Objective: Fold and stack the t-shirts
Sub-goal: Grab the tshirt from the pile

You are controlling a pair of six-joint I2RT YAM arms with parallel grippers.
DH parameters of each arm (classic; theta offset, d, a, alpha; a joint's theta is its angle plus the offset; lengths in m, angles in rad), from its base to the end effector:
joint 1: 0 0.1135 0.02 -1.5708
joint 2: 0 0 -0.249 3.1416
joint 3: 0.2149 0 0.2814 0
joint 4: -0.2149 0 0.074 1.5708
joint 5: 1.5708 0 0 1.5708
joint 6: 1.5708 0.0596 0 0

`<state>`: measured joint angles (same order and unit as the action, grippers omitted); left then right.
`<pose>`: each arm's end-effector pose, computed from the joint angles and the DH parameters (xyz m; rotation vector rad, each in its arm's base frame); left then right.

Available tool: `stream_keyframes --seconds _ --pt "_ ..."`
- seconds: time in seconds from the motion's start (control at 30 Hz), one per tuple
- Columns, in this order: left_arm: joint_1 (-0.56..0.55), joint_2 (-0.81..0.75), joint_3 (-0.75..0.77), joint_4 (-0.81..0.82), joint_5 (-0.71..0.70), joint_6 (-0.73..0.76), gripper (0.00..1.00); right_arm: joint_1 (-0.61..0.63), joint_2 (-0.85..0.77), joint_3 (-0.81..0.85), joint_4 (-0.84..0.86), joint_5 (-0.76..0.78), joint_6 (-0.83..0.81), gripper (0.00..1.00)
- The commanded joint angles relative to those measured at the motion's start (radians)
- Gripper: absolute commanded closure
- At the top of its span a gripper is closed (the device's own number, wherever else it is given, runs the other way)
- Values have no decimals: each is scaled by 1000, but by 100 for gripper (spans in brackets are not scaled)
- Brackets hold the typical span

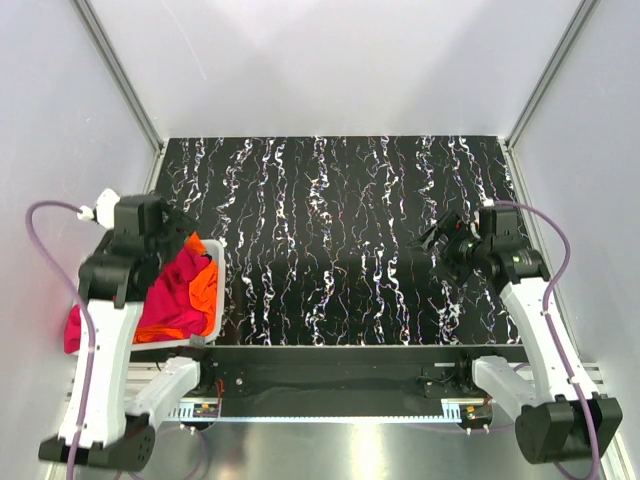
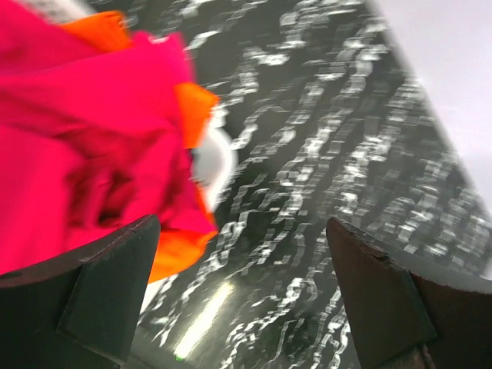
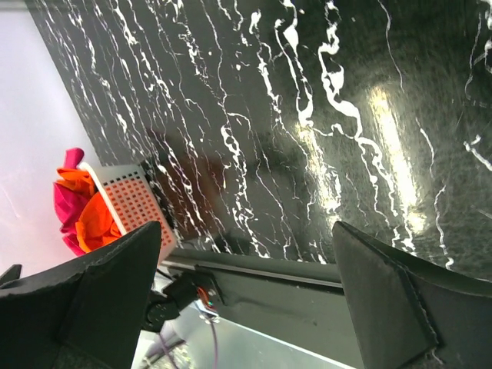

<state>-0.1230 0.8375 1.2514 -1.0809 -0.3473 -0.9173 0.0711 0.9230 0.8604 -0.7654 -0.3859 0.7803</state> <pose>0.1842 -0.0023 0.3836 -1.0192 1.9478 -0.1950 0.2331 0.0391 0.2596 0.6867 2.4001 0.8433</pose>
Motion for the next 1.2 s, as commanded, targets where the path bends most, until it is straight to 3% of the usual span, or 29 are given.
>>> stream_keyframes --seconds 0.0,0.2,0.53,0.8,1.03,1.07,1.17 --pt "26 107 135 -237 -84 -51 6 4 48 87 -71 -25 -105 1" --pt "89 236 151 -428 -12 -144 21 10 62 117 -64 -5 -119 1" --pt "229 261 -12 -409 7 -186 40 65 102 173 -60 7 -148 0" --pt "241 244 -161 -360 34 -221 50 90 108 178 -60 24 -176 0" --pt "241 242 -191 -350 -39 -226 58 101 116 192 -60 39 -184 0" --pt "241 241 -185 -350 -50 -224 72 102 114 192 -60 42 -184 1" --pt "241 236 -129 -353 -70 -197 100 113 112 195 -60 45 -190 0"
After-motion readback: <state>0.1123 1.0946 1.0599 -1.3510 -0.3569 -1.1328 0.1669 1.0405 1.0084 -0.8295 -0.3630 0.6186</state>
